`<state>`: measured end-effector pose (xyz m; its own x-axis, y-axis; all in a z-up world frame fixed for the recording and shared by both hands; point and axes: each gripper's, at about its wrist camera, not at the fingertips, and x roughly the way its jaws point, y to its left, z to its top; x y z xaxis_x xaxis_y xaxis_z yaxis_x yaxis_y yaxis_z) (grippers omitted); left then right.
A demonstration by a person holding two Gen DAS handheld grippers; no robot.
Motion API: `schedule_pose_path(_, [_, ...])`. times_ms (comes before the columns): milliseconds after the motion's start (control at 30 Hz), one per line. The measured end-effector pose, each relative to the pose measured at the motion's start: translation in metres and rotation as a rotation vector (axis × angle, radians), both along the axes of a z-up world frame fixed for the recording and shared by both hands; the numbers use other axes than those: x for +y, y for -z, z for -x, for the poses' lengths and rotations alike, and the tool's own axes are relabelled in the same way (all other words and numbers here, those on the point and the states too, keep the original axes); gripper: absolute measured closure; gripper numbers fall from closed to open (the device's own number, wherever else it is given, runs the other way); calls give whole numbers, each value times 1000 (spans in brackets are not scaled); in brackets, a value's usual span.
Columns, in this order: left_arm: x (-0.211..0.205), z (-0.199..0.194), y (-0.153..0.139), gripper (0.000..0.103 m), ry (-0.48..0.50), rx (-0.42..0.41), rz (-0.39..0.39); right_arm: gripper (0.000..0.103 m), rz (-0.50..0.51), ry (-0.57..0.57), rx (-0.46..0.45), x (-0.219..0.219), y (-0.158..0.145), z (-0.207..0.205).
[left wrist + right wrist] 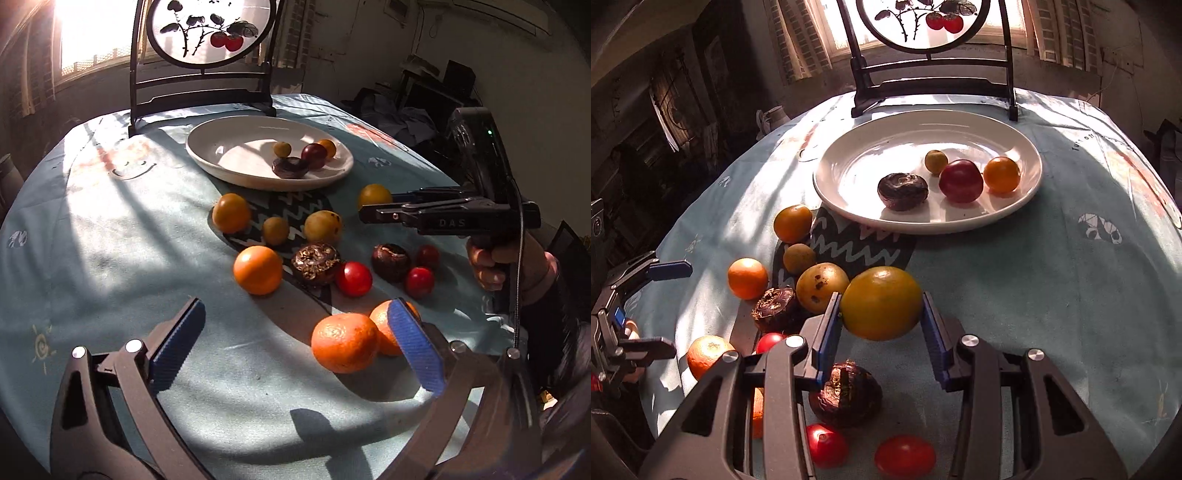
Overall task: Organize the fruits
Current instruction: 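Grasp the tangerine with the left tool while the right tool holds the yellow citrus, then carry both fruits over the plate and open both tools to drop them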
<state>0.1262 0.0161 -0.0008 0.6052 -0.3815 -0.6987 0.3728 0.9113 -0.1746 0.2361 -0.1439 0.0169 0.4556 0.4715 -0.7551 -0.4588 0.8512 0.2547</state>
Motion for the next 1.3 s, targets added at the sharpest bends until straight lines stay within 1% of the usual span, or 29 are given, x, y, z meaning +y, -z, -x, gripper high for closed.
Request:
schedule_pose_path(100, [-12, 1, 11, 4, 41, 36, -32, 60, -7, -1, 4, 0, 0, 1])
schedule_pose_path(167, [-15, 0, 16, 7, 59, 51, -38, 60, -8, -4, 0, 1, -1, 2])
schedule_pose_path(200, [-16, 1, 17, 9, 68, 54, -34, 60, -8, -4, -1, 1, -1, 2])
schedule_pose_path(233, [-16, 0, 17, 15, 78, 56, -31, 60, -8, -5, -1, 1, -2, 3])
schedule_pose_path(267, [-17, 0, 18, 19, 90, 62, -28, 60, -9, -3, -2, 0, -2, 3])
schedule_pose_path(333, [-20, 0, 22, 31, 110, 77, -28, 60, -9, -2, -3, 0, -2, 3])
schedule_pose_path(400, [-23, -2, 26, 39, 122, 98, -35, 60, -12, -1, -6, 0, -3, 4])
schedule_pose_path(567, [-21, -2, 28, 44, 135, 108, -5, 60, -18, -1, -14, -1, -5, 6])
schedule_pose_path(667, [-20, -1, 28, 54, 154, 119, 20, 60, -23, -3, -16, -2, -6, 7])
schedule_pose_path(700, [-19, -1, 28, 56, 155, 121, 24, 60, -24, -3, -17, -2, -7, 8])
schedule_pose_path(900, [-19, 0, 27, 57, 149, 122, 25, 60, -33, -2, -23, -3, -9, 9])
schedule_pose_path(1000, [-16, -3, 17, 57, 124, 103, 27, 60, -49, 5, -35, -6, -11, 9])
schedule_pose_path(1067, [-12, -9, 4, 57, 102, 74, 48, 60, -63, 14, -58, -8, -15, 8])
schedule_pose_path(1133, [-9, -20, -11, 57, 65, 34, 65, 60, -76, 32, -101, -11, -20, 7])
schedule_pose_path(1200, [-9, -37, -28, 57, 18, -11, 73, 60, -95, 60, -155, -12, -28, 3])
schedule_pose_path(1300, [-11, -73, -48, 57, -56, -74, 69, 60, -129, 104, -191, -15, -36, -14])
